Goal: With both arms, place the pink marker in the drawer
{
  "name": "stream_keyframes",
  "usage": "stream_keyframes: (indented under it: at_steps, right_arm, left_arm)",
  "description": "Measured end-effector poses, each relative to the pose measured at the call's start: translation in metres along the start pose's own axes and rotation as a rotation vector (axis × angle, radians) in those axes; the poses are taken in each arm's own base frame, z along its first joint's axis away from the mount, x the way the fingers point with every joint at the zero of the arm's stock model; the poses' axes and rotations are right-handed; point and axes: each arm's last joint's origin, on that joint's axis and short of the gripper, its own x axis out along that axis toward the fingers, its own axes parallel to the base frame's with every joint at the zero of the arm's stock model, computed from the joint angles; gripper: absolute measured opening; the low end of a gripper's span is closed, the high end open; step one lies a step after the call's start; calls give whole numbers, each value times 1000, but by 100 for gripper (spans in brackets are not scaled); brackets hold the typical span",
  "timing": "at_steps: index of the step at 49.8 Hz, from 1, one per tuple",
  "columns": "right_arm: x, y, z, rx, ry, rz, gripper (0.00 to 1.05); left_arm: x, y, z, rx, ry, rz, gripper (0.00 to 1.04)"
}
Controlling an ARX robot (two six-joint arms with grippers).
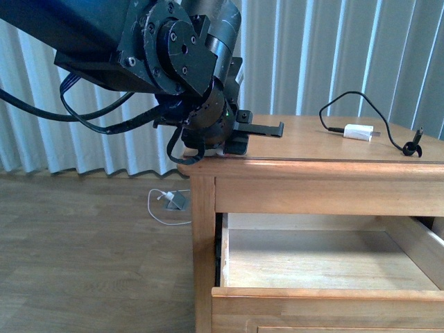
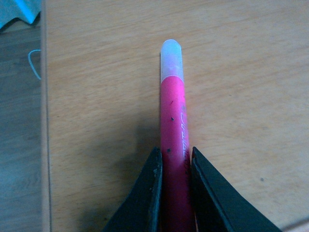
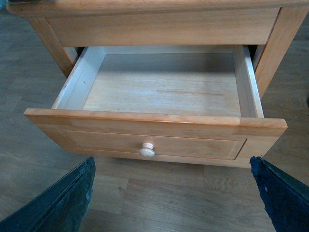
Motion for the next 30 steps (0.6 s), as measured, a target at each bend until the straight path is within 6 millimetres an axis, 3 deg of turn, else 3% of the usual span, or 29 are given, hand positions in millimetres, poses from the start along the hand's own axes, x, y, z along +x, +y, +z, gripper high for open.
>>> stream_keyframes:
  at_steps: [12,25,30]
  right_arm:
    - [0,0,0,0,0,0,96]
    - [0,0,0,0,0,0,96]
    - [0,0,0,0,0,0,96]
  left_arm:
    - [-25,3,-10,39,-84,-282,15]
    - [-79,15,-5,150,-191,-581,15]
    - [-91,20,-8,187,-195,-653,15]
